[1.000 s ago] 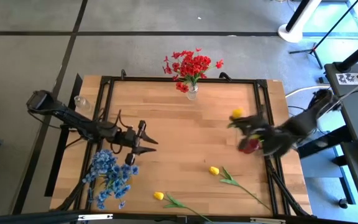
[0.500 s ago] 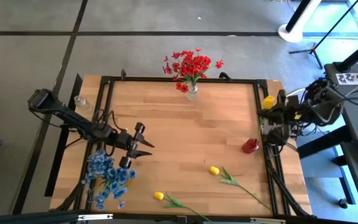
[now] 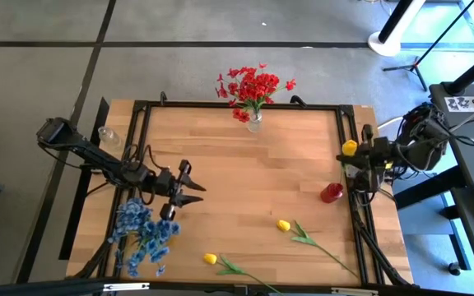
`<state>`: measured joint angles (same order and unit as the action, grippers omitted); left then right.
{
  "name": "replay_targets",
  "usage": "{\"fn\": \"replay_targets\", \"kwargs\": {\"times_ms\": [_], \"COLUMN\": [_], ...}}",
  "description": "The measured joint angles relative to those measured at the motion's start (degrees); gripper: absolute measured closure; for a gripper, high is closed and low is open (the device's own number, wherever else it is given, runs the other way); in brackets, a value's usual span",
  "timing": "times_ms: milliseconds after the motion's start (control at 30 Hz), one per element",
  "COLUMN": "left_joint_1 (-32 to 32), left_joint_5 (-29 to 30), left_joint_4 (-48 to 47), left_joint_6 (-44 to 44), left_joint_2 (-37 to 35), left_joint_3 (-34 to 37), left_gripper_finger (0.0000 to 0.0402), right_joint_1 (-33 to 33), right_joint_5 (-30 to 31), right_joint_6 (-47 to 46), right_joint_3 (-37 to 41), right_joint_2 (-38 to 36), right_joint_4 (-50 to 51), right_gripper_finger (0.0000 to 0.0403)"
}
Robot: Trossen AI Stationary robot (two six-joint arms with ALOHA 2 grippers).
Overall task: Sort flowers into vase by color
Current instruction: Put the top right yellow flower into the red vase
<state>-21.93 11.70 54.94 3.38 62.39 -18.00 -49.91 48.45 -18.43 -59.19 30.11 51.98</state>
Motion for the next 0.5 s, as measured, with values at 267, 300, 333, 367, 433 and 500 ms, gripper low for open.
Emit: {"fn": "replay_targets", "kwargs": {"times_ms": [267, 300, 333, 367, 433, 500], "left_joint_1": [0.00, 0.00, 0.00, 0.00, 0.00, 0.01], "left_joint_5": [1.31, 1.31, 1.31, 1.31, 1.31, 1.31], "left_joint_4": [0.00, 0.00, 0.00, 0.00, 0.00, 0.00], "left_joint_6": [0.81, 0.81, 0.82, 0.96, 1.03, 1.05], "left_joint_2": [0.00, 0.00, 0.00, 0.00, 0.00, 0.00], "left_joint_3": [0.00, 0.00, 0.00, 0.00, 0.00, 0.00], "left_gripper_finger": [0.0276, 0.0276, 0.0276, 0.0276, 0.0276, 0.0276], "right_joint_1": [0.02, 0.02, 0.02, 0.02, 0.03, 0.04], "right_joint_5": [-2.55, -2.57, -2.62, -2.67, -3.58, -4.50], "right_joint_6": [-0.62, -0.11, 0.79, 1.38, 2.01, 2.23], "right_joint_3": [1.48, 1.48, 1.48, 1.29, 0.38, 0.00], "right_joint_2": [0.00, 0.00, 0.00, 0.00, 0.02, -0.05], "right_joint_4": [-3.88, -4.75, -5.59, -5.95, -5.88, -5.68], "right_gripper_finger": [0.0400, 0.0400, 0.0400, 0.0400, 0.0400, 0.0400]}}
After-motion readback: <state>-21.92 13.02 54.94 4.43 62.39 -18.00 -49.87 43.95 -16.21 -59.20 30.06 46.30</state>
